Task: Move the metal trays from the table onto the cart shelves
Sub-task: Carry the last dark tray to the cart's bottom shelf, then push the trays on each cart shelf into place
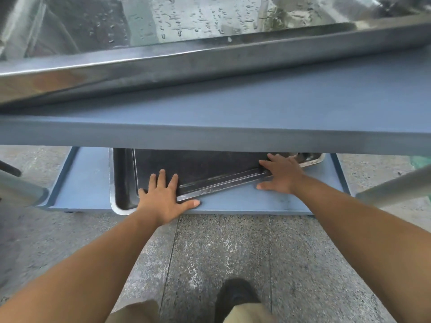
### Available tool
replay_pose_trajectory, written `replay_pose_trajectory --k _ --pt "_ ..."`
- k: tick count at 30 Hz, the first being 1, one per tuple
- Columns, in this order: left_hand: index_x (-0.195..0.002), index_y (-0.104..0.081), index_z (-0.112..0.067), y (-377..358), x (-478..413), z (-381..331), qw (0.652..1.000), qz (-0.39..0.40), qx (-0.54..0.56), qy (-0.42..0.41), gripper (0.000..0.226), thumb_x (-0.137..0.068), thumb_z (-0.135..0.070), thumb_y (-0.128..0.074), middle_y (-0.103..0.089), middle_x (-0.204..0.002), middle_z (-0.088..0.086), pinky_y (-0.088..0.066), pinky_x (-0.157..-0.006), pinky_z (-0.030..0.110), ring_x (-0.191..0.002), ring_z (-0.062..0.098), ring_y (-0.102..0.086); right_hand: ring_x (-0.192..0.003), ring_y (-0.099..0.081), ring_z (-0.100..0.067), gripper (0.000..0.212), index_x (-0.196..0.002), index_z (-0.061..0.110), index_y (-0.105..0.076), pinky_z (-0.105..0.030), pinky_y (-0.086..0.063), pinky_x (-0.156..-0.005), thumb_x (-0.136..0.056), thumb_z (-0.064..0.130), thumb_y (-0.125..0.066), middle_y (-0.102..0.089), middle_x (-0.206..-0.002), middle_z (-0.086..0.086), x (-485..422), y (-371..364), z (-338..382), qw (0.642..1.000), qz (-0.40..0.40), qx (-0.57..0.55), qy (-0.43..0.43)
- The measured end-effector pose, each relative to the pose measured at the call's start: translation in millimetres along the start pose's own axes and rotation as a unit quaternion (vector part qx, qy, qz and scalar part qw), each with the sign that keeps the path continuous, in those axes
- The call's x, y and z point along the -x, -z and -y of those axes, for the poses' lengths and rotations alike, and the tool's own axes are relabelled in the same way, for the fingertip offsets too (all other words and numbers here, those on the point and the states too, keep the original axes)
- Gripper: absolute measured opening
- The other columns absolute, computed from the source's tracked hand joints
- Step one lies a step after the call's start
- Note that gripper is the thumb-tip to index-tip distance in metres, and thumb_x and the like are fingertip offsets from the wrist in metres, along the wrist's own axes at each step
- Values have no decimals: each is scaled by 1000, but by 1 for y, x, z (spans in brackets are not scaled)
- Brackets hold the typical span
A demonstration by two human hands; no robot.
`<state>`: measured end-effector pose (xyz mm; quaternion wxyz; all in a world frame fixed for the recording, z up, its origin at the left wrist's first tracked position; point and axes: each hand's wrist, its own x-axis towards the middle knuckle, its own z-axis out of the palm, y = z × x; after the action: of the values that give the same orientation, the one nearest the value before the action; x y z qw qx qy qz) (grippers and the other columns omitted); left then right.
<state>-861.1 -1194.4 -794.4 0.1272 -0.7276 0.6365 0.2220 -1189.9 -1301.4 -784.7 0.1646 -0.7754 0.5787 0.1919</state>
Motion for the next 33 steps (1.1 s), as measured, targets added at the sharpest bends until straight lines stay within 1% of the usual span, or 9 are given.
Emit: replay_pose_trajectory --k 2,4,6,11,14,16,20,27,33 --pt "-155 -13 -30 2 1 1 1000 -5 29 -9 123 -55 -102 -21 1 -165 6 -17 -115 63 -151 32 1 -150 -11 -26 87 -152 28 -24 -47 -10 -120 -81 64 -57 -17 -162 -4 9 -6 9 999 -29 -8 -13" --pt "-146 -37 -24 20 10 8 988 9 150 -21 111 -62 -96 -37 -30 -157 10 -30 -112 56 -145 34 -27 -148 -19 -27 73 -150 21 -33 -44 -16 -118 -87 49 -59 -26 -159 -6 28 -4 21 993 -77 -84 -13" --pt "-139 -48 -17 40 35 15 979 17 201 -34 95 -71 -83 -52 -52 -140 10 -44 -105 46 -127 30 -51 -143 -31 -28 61 -145 15 -42 -39 -25 -115 -90 35 -60 -36 -154 -10 61 2 37 984 -91 -151 -3" --pt "-144 -41 -10 97 119 5 987 61 144 -19 69 -89 -46 -62 -50 -144 15 -41 -109 42 -130 32 -49 -122 -55 -28 40 -126 13 -59 -36 -43 -103 -91 32 -62 -60 -131 -10 153 54 71 974 65 -216 -2" --pt "-133 -53 -7 145 170 -9 982 78 170 -22 49 -92 -33 -62 -62 -128 15 -49 -92 33 -107 27 -61 -112 -59 -26 32 -115 13 -65 -35 -46 -98 -91 34 -64 -65 -120 -9 208 104 89 967 121 -223 -4" --pt "-116 -62 -8 181 208 -17 980 79 179 -35 29 -94 -26 -57 -67 -114 13 -45 -78 28 -89 22 -59 -108 -59 -26 31 -113 15 -66 -35 -47 -95 -90 36 -64 -66 -119 -8 246 141 98 966 137 -221 -4" --pt "-102 -65 -5 259 284 -30 982 80 165 -50 21 -95 -21 -53 -67 -102 12 -46 -76 30 -89 25 -59 -105 -59 -26 30 -110 17 -67 -32 -45 -85 -91 38 -62 -67 -117 -8 321 229 114 968 129 -214 -26" --pt "-111 -61 -17 402 403 -32 990 42 33 -132 26 -94 -34 -49 -65 -113 7 -52 -88 40 -101 29 -61 -108 -62 -28 33 -108 13 -70 -40 -50 -93 -90 38 -60 -69 -114 -9 452 375 138 975 82 -204 -40" --pt "-107 -62 -15 507 477 -39 983 -32 -13 -182 27 -94 -34 -48 -66 -108 11 -50 -78 36 -97 32 -61 -109 -60 -29 34 -112 10 -66 -38 -49 -91 -92 37 -58 -68 -115 -10 542 455 150 978 32 -207 -19"
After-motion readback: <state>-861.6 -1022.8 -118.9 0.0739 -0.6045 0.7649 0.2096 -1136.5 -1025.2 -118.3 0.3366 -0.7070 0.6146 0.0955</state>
